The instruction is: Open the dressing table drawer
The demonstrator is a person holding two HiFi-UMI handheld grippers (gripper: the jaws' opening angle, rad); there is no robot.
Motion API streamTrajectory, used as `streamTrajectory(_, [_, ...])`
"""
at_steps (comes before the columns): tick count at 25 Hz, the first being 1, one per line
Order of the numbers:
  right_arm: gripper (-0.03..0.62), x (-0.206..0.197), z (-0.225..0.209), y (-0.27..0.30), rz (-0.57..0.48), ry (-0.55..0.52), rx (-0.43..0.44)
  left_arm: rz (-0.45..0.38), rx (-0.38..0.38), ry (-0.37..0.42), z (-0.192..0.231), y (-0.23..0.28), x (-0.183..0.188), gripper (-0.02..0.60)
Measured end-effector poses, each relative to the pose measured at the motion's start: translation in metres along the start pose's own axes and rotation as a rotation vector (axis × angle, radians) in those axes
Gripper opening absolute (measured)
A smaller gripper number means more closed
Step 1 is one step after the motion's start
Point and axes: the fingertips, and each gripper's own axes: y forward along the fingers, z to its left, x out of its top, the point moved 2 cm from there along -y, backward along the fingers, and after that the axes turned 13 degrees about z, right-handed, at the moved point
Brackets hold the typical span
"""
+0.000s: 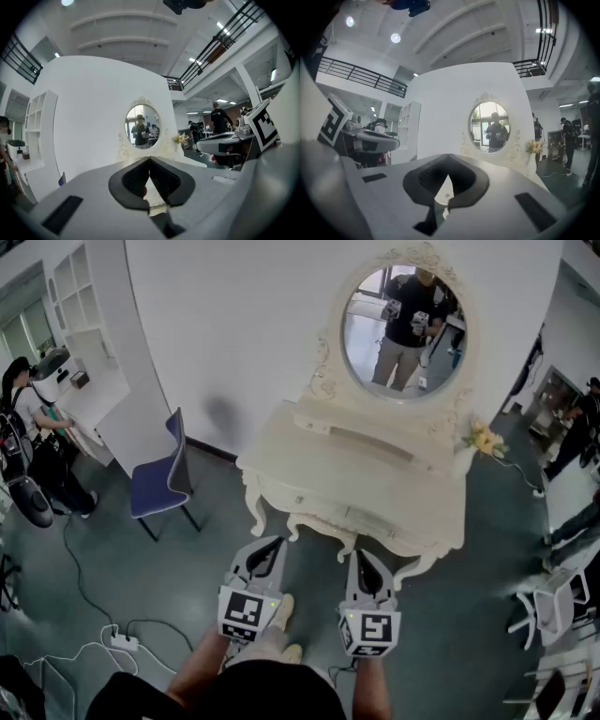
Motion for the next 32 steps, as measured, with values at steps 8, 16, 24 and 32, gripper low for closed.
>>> streamTrajectory(8, [-0.003,-0.007,-0.005,0.009,0.036,0.022,0.009,0.01,-0.006,-0.002,0.0,0.011,0.001,0.003])
streamTrajectory(16, [-0.003,-0.003,-0.021,0.044,0.037,0.032,0.02,0.029,0.0,-0.003,0.015,0.042,0.006,0.003])
streamTrajectory(24, [-0.002,0.017,-0.029,0.1,0.028,0.033,0.038,0.044,-0.011,-0.007,0.048,0.089,0.022,0.003])
streamTrajectory(32, [-0.003,0.035,-0.035,0.157,0.047,0.049,0.02,0.044,-0.029,-0.009,0.094,0.13,0.037,0.003])
